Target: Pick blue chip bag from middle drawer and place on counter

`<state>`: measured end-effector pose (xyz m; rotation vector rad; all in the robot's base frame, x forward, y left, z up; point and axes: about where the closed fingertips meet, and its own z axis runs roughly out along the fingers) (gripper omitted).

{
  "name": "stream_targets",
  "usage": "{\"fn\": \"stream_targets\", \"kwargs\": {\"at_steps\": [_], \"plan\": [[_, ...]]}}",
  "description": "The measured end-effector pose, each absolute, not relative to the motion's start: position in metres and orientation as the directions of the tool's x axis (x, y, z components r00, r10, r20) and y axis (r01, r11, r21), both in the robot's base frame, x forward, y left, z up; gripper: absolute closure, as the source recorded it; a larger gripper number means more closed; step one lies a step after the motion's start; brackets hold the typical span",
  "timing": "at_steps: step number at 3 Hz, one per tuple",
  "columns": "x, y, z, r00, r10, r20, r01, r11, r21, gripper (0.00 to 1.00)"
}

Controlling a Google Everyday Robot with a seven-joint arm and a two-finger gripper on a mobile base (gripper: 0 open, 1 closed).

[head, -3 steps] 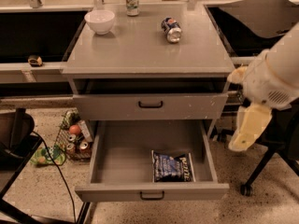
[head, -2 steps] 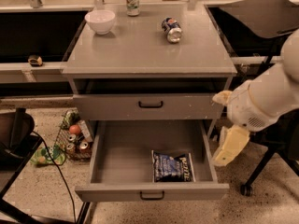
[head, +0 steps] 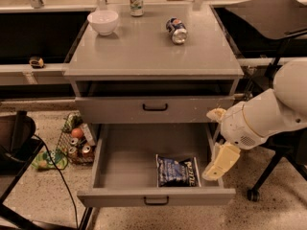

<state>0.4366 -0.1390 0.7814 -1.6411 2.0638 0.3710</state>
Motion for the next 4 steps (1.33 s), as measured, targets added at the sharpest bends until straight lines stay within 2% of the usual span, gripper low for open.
{"fn": "stream_targets", "kwargs": {"at_steps": [3,4], "plan": [[0.508,-0.121,0.619,-0.115,-0.830,-0.546,-0.982,0.177,-0.063,0.00],[0.521,-0.113,0.576,-0.101,-0.785,-0.611,-0.988,0.150,-0.030,0.00]]}}
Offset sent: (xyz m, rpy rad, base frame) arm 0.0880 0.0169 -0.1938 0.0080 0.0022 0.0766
